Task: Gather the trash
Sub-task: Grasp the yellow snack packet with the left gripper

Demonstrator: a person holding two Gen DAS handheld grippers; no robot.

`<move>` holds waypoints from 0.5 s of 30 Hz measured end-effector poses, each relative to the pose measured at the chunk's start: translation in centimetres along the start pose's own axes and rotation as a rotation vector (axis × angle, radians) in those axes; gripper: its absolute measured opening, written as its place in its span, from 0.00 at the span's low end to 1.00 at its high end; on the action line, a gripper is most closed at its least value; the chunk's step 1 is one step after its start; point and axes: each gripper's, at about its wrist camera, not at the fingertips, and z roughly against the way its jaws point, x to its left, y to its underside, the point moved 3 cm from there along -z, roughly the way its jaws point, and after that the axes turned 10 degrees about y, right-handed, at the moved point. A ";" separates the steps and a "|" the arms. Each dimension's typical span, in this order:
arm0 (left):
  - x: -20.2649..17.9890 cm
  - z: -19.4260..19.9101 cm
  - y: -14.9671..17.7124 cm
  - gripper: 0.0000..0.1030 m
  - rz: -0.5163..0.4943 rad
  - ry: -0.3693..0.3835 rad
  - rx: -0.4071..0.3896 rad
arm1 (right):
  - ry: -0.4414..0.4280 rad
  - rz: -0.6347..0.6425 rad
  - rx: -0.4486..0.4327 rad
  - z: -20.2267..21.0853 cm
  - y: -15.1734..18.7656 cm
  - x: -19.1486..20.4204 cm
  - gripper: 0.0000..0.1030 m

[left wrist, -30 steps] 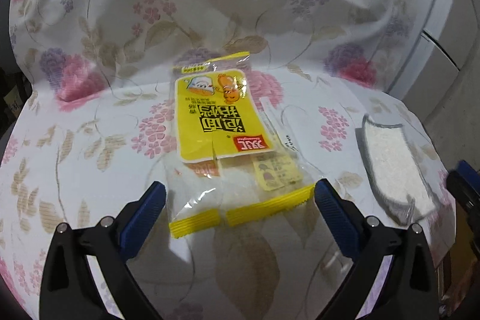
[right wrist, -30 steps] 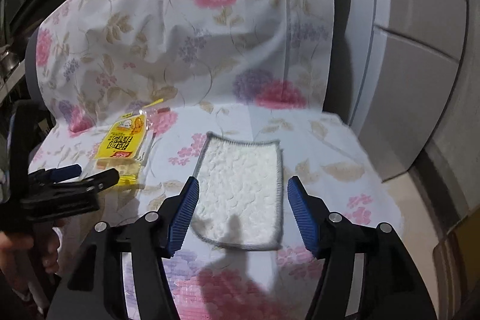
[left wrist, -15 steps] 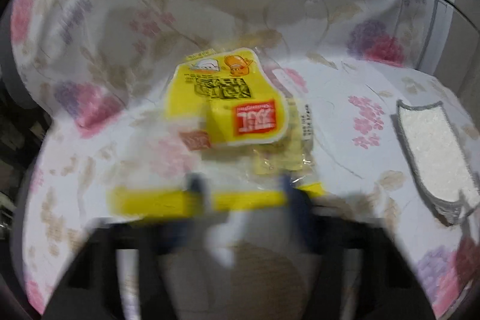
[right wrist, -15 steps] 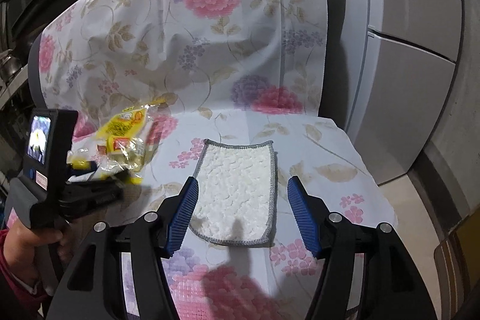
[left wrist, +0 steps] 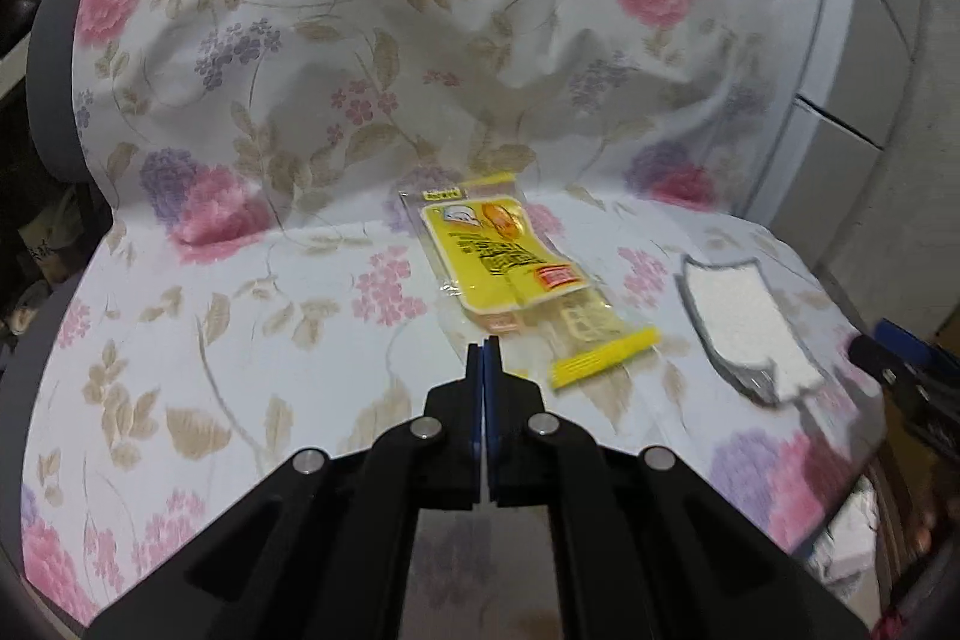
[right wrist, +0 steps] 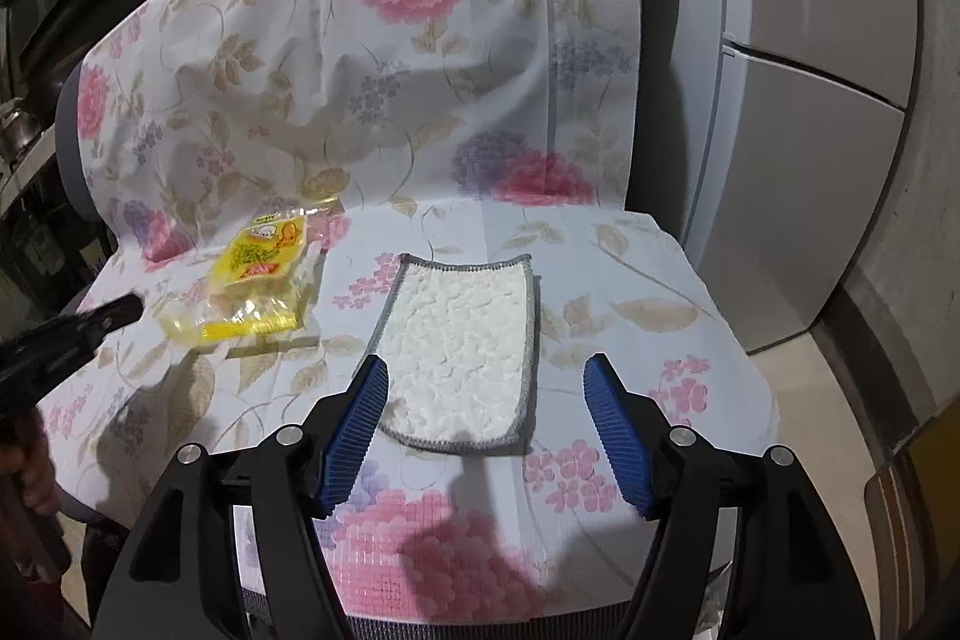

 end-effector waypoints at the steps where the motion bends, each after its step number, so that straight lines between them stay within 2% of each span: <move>1: 0.1 0.2 0.4 0.00 -0.003 0.011 0.015 | 0.003 0.002 -0.002 0.0 0.0 -0.1 0.67; 3: 0.3 -0.1 0.6 0.00 -0.004 -0.005 0.047 | 0.009 0.001 -0.003 -0.2 0.0 -0.1 0.70; 4: 0.5 -0.3 0.3 0.08 0.007 -0.018 0.040 | 0.007 -0.002 -0.002 -0.3 -0.1 -0.1 0.70; 5: 0.6 -0.5 0.0 0.25 0.023 -0.023 0.032 | 0.006 -0.007 0.000 -0.4 -0.1 -0.1 0.70; 6: 0.7 -0.8 -0.5 0.79 0.039 -0.026 0.014 | 0.002 -0.013 -0.002 -0.5 -0.2 0.0 0.70; 7: 0.6 -0.9 -0.7 0.91 0.048 -0.031 -0.016 | -0.005 -0.013 -0.007 -0.4 -0.3 0.1 0.70; 8: 0.5 -1.5 -1.3 0.94 0.054 -0.037 -0.048 | -0.007 -0.009 -0.010 -0.4 -0.3 0.2 0.70; 9: 0.2 -2.2 -1.7 0.94 0.056 -0.038 -0.041 | -0.006 0.001 -0.016 -0.4 -0.4 0.4 0.71; 12: -0.7 -5.5 -3.1 0.94 0.052 -0.064 0.003 | 0.000 0.014 -0.027 -0.6 -0.8 0.4 0.72; 15: -1.5 -9.0 -3.7 0.94 0.035 -0.126 0.077 | -0.001 0.003 -0.027 -1.1 -1.1 0.1 0.72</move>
